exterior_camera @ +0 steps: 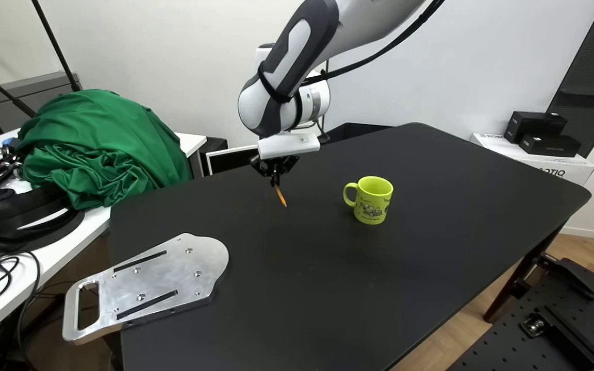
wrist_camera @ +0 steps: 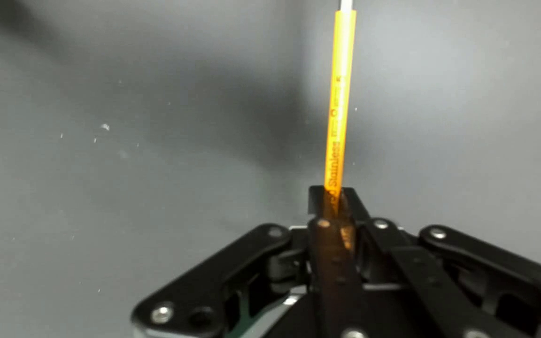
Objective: Place the Allen wrench in the yellow mug
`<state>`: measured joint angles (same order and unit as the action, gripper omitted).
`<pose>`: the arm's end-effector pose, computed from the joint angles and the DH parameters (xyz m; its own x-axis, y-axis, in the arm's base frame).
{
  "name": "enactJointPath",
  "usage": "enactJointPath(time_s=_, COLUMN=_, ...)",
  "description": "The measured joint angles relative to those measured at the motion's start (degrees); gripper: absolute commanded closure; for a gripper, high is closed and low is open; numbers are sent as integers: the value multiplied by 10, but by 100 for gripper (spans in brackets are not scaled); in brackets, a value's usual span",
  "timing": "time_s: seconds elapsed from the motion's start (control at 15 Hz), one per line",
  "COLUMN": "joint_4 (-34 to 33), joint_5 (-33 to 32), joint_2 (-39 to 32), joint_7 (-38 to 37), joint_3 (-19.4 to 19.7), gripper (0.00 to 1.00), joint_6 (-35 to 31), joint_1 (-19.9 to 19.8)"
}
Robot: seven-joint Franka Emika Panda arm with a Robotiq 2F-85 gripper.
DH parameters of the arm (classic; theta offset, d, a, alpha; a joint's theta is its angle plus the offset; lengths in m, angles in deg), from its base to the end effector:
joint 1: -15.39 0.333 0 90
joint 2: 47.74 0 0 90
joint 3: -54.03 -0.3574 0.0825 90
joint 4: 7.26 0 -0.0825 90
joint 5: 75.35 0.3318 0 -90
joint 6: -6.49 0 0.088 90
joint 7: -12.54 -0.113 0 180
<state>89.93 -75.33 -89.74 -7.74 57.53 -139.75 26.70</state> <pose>0.6737 0.0996 0.2455 0.9717 -0.1970 0.1300 -0.1981 -0.9802 -0.0047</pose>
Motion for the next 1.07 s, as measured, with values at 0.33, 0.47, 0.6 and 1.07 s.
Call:
enactJointPath(time_s=0.33, joint_4=18, joint_5=-11, joint_2=55, joint_7=1, joint_3=16, gripper=98, joint_6=0, joint_1=0)
enactJointPath(time_s=0.47, joint_4=41, joint_5=-11, joint_2=81, joint_7=1, joint_3=18, gripper=98, joint_6=-5, joint_1=-3)
enactJointPath(time_s=0.6, joint_4=69, joint_5=-10, joint_2=108, joint_7=1, joint_3=22, gripper=98, joint_6=-18, joint_1=-7)
enactJointPath(time_s=1.07, joint_4=96, joint_5=110, joint_2=175, joint_7=17, joint_3=2, gripper=98, joint_6=119, joint_1=-84)
